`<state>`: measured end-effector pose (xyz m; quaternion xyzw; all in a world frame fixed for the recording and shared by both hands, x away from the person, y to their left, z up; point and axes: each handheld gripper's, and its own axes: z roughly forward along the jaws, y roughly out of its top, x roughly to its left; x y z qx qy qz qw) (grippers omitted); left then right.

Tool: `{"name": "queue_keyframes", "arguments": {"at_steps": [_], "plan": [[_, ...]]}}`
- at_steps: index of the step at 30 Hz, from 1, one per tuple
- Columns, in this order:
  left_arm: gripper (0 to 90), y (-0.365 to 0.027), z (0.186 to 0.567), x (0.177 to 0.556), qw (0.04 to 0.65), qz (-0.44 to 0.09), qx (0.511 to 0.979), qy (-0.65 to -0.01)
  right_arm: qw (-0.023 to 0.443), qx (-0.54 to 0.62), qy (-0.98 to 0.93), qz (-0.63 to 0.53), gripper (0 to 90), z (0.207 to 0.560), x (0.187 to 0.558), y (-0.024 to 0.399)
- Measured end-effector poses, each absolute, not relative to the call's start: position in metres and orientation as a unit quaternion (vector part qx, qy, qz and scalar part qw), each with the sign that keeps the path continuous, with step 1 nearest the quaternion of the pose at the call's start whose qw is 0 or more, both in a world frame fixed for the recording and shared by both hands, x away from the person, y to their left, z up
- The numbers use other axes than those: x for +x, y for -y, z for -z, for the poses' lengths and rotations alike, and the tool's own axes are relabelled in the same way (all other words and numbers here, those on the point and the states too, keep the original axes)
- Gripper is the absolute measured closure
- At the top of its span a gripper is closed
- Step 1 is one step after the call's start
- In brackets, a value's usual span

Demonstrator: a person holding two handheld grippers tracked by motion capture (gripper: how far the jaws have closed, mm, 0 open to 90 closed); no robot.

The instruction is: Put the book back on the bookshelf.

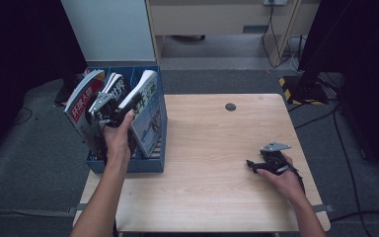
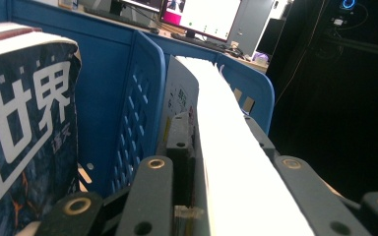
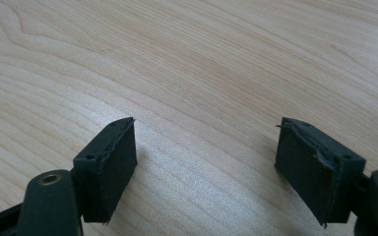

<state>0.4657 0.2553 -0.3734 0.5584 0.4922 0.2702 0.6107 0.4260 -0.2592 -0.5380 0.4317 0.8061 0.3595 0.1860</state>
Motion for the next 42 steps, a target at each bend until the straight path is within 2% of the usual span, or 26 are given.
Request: {"name": "queue_keyframes", "arguments": {"at_steps": [16, 19, 33, 42], "plan": [[69.7, -0.265, 0.376, 0.465, 0.61, -0.267, 0.54, -0.514, 0.186, 0.432, -0.806, -0.359, 23.5, 0.538, 0.426, 0.259], [66.2, -0.265, 0.376, 0.464, 0.62, -0.263, 0.532, -0.514, 0.186, 0.432, -0.806, -0.359, 23.5, 0.538, 0.426, 0.259], [55.1, -0.264, 0.373, 0.453, 0.599, -0.28, 0.55, -0.511, 0.187, 0.431, -0.807, -0.358, 23.0, 0.538, 0.426, 0.259], [51.4, -0.265, 0.382, 0.446, 0.596, -0.273, 0.555, -0.513, 0.186, 0.432, -0.806, -0.358, 22.4, 0.538, 0.426, 0.259]]}}
